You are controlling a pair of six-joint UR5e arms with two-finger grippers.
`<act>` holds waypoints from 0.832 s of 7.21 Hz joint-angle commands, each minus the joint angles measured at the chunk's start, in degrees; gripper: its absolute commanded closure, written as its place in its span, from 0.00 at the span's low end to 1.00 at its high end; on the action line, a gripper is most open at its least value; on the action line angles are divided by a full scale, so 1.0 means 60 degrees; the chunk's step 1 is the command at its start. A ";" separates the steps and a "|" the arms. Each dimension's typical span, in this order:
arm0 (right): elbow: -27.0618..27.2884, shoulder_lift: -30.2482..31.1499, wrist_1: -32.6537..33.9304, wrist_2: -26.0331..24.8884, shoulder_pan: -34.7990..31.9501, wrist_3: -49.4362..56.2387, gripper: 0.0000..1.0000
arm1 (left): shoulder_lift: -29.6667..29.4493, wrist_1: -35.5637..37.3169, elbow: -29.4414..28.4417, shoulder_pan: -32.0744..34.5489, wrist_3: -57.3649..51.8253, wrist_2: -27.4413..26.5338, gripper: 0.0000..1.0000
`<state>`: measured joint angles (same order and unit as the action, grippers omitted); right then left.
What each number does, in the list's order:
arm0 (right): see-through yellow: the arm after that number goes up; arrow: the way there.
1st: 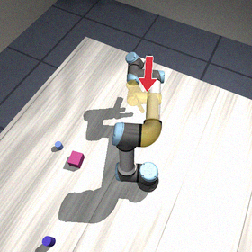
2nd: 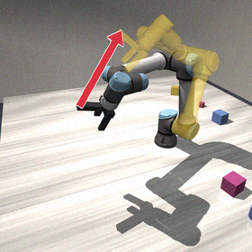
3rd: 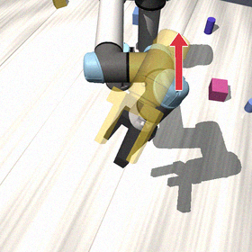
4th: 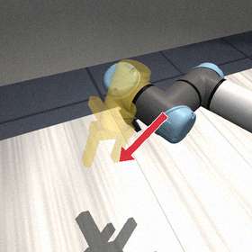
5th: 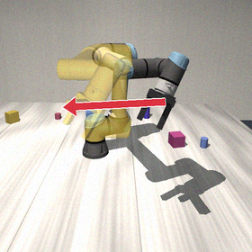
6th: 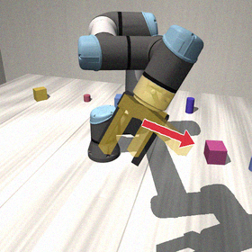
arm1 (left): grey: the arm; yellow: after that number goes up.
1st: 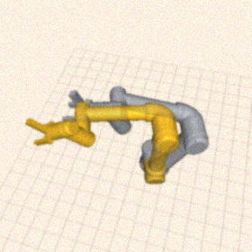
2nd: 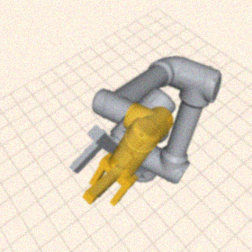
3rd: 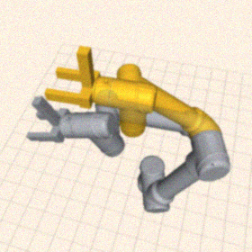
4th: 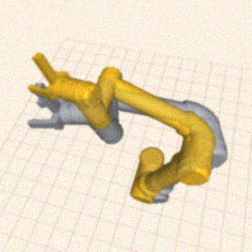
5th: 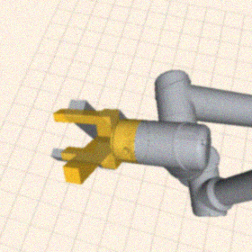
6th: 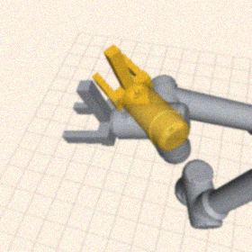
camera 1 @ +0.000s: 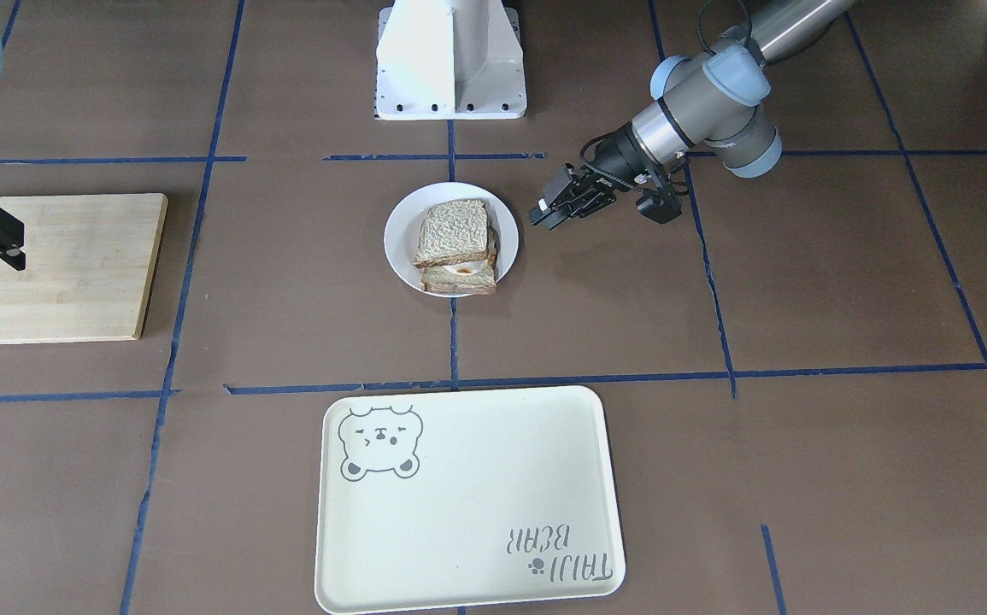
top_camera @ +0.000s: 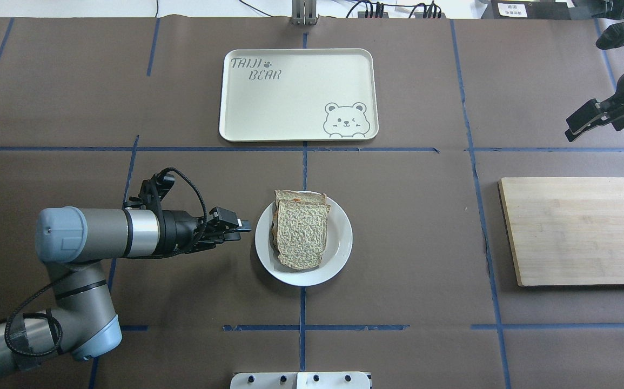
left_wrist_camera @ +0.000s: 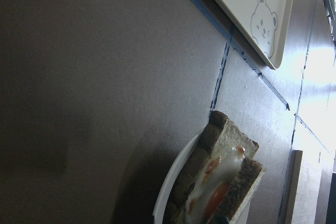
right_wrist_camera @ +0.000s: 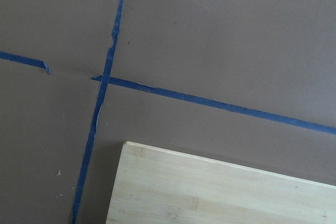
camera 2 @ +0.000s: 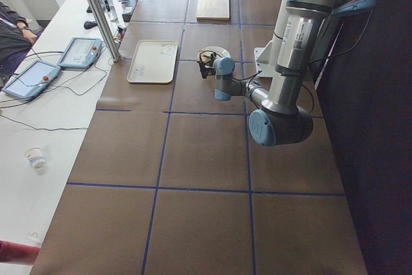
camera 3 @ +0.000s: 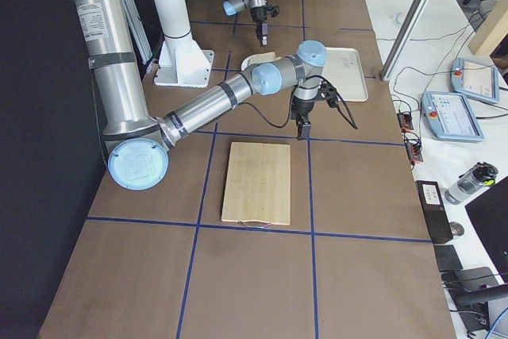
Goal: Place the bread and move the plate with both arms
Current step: 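Grasp the white plate rim nearest the left gripper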
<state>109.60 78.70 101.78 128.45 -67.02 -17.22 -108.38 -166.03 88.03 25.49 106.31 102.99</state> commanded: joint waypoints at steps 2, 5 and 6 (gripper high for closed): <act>0.0000 0.0023 -0.0001 0.0125 -0.0080 -0.0001 0.00 | -0.0438 0.0000 -0.0580 -0.0176 -0.0008 -0.0071 0.55; 0.0000 0.0038 -0.0001 0.0125 -0.0080 -0.0001 0.00 | -0.0438 0.0015 -0.0594 -0.0279 -0.0008 -0.0071 0.55; 0.0000 0.0038 -0.0001 0.0125 -0.0080 -0.0001 0.00 | -0.0438 0.0015 -0.0652 -0.0352 -0.0008 -0.0071 0.55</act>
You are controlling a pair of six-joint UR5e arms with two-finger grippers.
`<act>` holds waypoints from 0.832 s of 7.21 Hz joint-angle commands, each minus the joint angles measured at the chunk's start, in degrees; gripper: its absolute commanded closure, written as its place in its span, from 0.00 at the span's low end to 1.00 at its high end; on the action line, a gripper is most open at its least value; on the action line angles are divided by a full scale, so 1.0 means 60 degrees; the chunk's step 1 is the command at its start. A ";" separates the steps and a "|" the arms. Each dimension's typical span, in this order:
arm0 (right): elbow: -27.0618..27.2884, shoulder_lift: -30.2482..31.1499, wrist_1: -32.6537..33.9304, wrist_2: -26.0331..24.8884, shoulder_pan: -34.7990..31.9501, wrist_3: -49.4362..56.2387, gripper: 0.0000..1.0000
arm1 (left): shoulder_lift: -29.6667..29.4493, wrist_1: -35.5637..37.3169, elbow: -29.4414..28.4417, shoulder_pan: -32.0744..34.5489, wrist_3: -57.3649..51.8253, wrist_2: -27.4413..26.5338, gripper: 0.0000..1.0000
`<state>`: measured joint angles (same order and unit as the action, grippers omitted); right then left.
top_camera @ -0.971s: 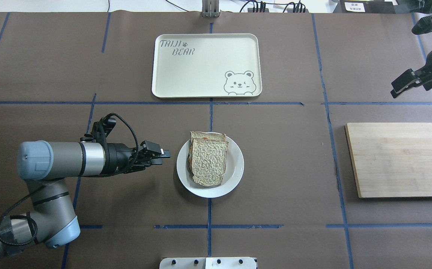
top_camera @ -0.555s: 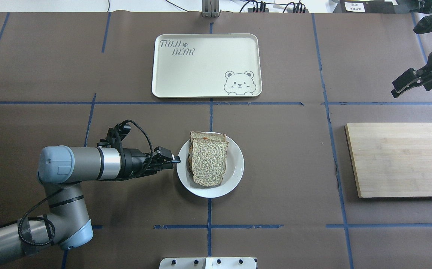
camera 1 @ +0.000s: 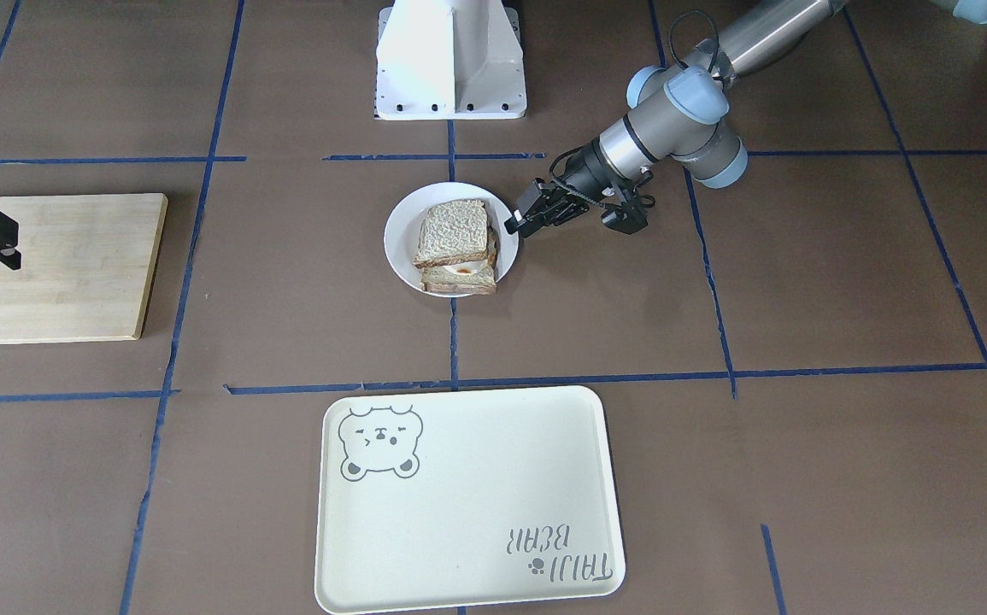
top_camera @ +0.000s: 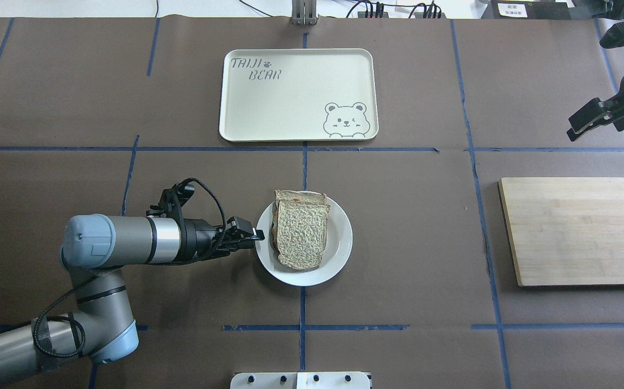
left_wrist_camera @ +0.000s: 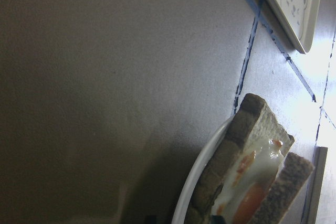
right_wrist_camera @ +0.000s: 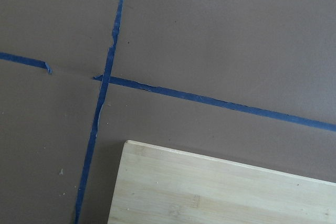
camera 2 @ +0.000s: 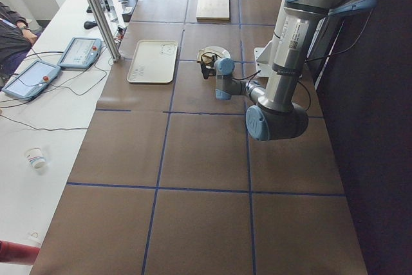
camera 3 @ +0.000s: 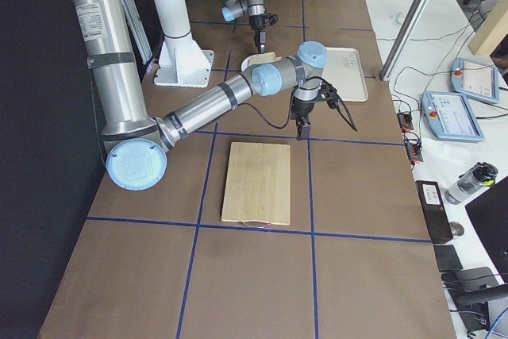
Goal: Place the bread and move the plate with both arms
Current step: 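Grasp the white plate rim nearest the left gripper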
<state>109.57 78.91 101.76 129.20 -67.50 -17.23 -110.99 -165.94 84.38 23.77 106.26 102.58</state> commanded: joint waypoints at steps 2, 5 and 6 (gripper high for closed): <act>0.0004 0.0003 -0.0011 0.0000 -0.0044 0.0000 0.00 | -0.0177 0.0000 -0.0175 -0.0152 0.0000 -0.0001 0.55; 0.0004 0.0003 -0.0011 0.0000 -0.0103 0.0044 0.00 | -0.0427 0.0015 -0.0380 -0.0226 0.0000 -0.0001 0.55; 0.0004 0.0003 -0.0011 0.0000 -0.0132 0.0044 0.00 | -0.0515 0.0015 -0.0439 -0.0255 0.0000 -0.0016 0.55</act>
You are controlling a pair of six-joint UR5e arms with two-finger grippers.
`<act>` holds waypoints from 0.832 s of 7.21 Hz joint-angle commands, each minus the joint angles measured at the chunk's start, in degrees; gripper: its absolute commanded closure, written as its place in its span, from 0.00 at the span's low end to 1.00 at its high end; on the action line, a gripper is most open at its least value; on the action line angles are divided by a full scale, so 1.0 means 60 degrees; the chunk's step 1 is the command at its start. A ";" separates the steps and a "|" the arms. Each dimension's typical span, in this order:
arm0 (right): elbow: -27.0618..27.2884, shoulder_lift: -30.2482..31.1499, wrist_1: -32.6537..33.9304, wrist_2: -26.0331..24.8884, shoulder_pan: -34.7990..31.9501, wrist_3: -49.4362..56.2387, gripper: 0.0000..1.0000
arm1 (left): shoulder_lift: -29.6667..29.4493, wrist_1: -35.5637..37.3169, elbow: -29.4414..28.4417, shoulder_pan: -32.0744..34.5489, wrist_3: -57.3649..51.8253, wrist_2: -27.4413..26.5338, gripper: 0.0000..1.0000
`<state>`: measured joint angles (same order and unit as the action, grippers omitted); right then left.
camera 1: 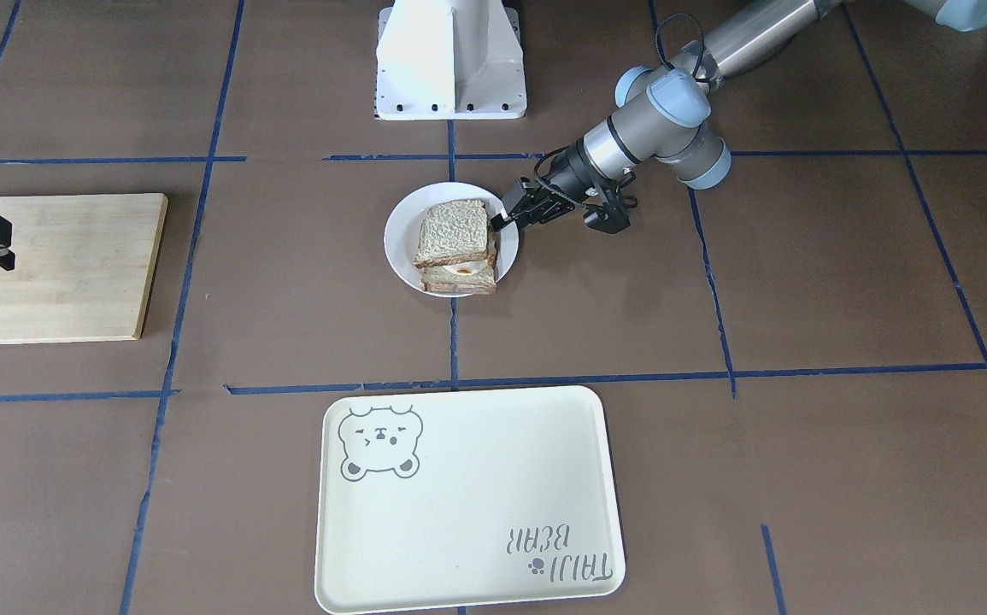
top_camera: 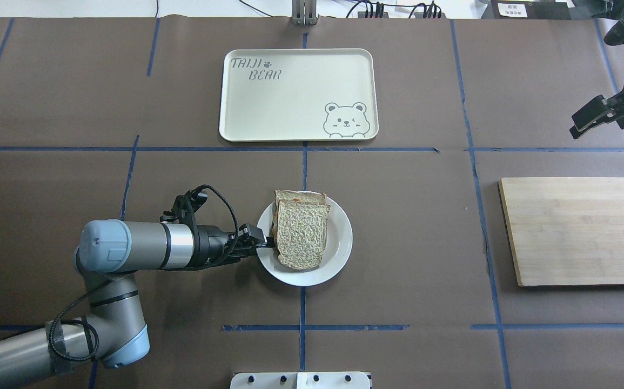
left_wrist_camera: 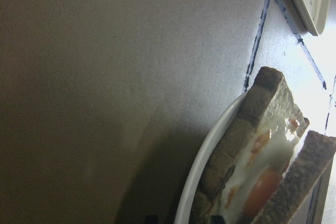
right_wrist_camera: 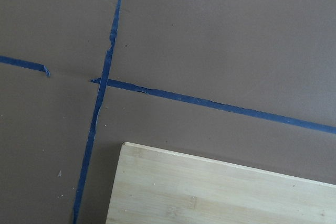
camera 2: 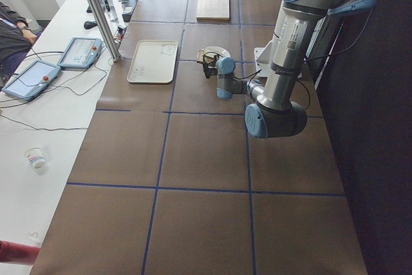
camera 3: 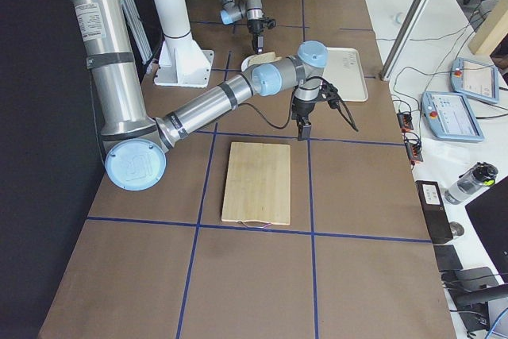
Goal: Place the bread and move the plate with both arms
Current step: 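Grasp the white plate rim nearest the left gripper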
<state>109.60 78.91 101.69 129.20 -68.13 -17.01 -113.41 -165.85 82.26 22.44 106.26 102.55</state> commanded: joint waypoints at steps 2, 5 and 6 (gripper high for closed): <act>0.0000 0.0002 0.0014 0.0000 -0.0055 0.0007 0.00 | -0.0156 0.0001 -0.0160 -0.0048 0.0000 0.0004 0.59; 0.0000 0.0002 0.0000 0.0015 -0.0085 0.0007 0.00 | -0.0156 -0.0029 -0.0044 -0.0034 -0.0029 0.0048 0.93; 0.0000 0.0002 0.0000 0.0015 -0.0099 0.0007 0.00 | -0.0171 -0.0043 -0.0014 -0.0034 -0.0015 0.0062 0.95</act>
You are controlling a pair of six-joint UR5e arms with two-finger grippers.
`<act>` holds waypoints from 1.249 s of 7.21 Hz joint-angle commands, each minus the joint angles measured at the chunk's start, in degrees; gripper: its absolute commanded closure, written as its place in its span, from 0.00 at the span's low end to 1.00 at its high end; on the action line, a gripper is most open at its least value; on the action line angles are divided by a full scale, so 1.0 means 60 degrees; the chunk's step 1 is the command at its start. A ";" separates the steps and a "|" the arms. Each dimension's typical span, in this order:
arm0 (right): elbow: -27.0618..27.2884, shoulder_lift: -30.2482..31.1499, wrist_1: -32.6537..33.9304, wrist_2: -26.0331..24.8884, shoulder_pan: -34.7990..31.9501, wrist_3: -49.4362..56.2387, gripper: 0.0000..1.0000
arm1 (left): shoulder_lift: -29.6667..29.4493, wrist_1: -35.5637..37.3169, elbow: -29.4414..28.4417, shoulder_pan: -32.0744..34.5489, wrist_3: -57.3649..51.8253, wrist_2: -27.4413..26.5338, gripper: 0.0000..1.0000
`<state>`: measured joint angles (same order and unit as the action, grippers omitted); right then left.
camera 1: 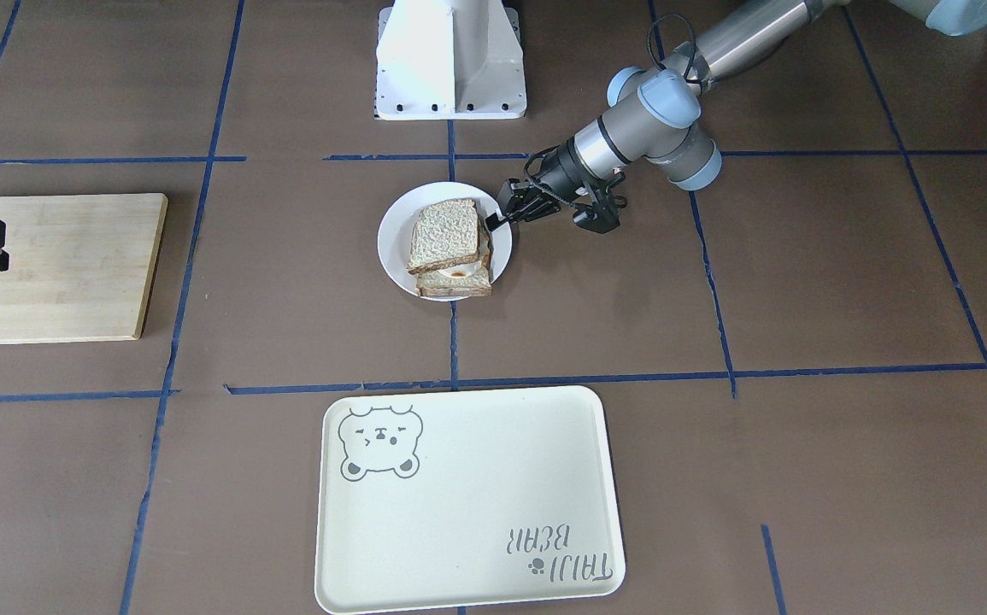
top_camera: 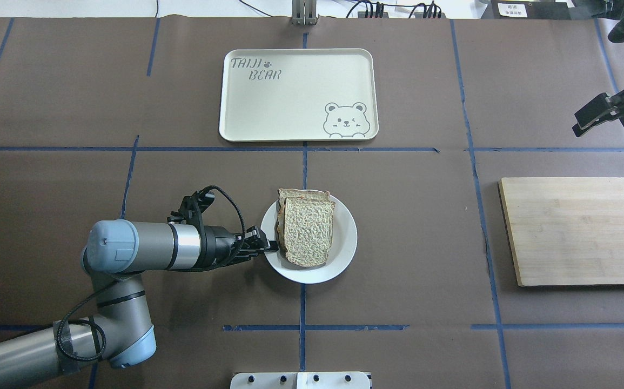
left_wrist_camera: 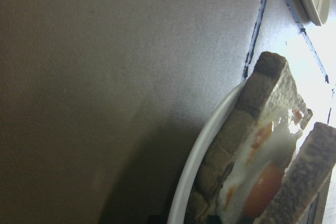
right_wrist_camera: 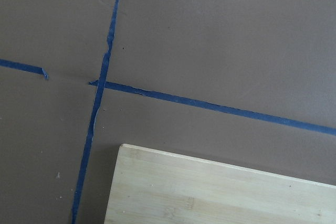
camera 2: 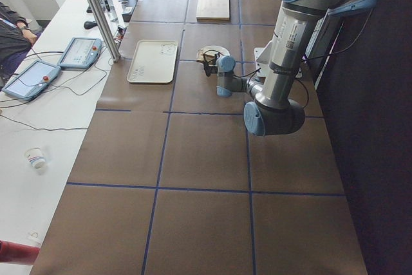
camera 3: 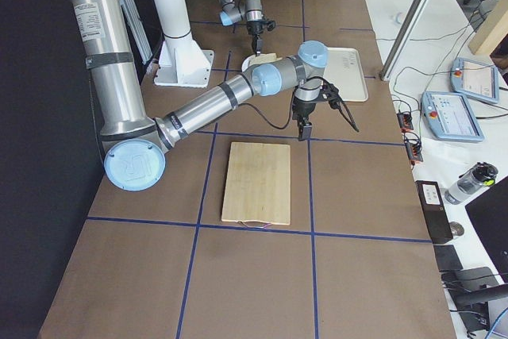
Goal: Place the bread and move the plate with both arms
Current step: 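Lift the plate with the left gripper and set it on the tray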
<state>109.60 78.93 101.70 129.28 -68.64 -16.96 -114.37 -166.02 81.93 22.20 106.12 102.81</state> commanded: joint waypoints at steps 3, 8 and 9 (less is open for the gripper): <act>0.0000 0.0015 -0.0002 0.0002 -0.0088 0.0000 0.00 | -0.0216 -0.0161 0.0509 0.0005 0.0097 0.0003 0.96; -0.0015 0.1066 0.0013 0.0366 -0.1082 0.2060 0.00 | -0.1123 -0.0132 0.0481 0.0136 0.1726 -0.2171 0.96; -0.0145 0.1287 0.0013 0.0527 -0.1491 0.2413 0.00 | -0.1124 -0.0132 0.0467 0.0297 0.2433 -0.2846 0.96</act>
<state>109.30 84.80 101.78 131.28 -75.02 -5.62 -120.66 -166.82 84.79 23.13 115.22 90.77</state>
